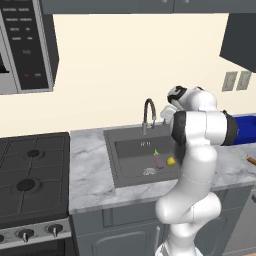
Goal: Pick up all produce items and place them in the sink. Turn on the sink faucet to wash them. Then turn the sink off and put them in the tray.
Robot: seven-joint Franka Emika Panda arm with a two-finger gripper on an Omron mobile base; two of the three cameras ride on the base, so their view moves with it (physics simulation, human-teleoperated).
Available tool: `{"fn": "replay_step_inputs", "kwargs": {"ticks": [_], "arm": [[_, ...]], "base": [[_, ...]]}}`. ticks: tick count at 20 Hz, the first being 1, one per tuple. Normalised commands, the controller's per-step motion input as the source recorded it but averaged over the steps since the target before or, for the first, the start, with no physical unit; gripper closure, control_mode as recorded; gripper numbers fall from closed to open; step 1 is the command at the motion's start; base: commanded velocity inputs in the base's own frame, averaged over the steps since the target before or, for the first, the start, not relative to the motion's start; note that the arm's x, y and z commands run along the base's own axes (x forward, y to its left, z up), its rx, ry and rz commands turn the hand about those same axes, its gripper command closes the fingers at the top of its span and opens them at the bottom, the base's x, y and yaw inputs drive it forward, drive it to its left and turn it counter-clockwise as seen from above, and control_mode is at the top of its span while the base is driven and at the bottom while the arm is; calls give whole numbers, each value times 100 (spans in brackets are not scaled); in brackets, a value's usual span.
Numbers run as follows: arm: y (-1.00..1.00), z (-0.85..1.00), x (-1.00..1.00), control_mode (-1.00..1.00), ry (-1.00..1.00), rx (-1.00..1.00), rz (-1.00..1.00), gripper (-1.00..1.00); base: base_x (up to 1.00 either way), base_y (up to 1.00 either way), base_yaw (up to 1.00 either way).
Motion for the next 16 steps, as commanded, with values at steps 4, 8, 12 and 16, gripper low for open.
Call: {"fn": "replay_step_inputs", "kwargs": {"ticks": [4, 8, 12, 16], "arm": [[0, -4, 0, -100, -12, 4, 15, -100], [0, -9, 0, -100, -26, 6, 17, -100], [0, -12, 0, -100, -30, 5, 17, -100], [0, -4, 15, -100, -27, 5, 14, -100]], "base": [[0, 0, 0], [0, 0, 0], [0, 0, 0], [0, 0, 0]]}}
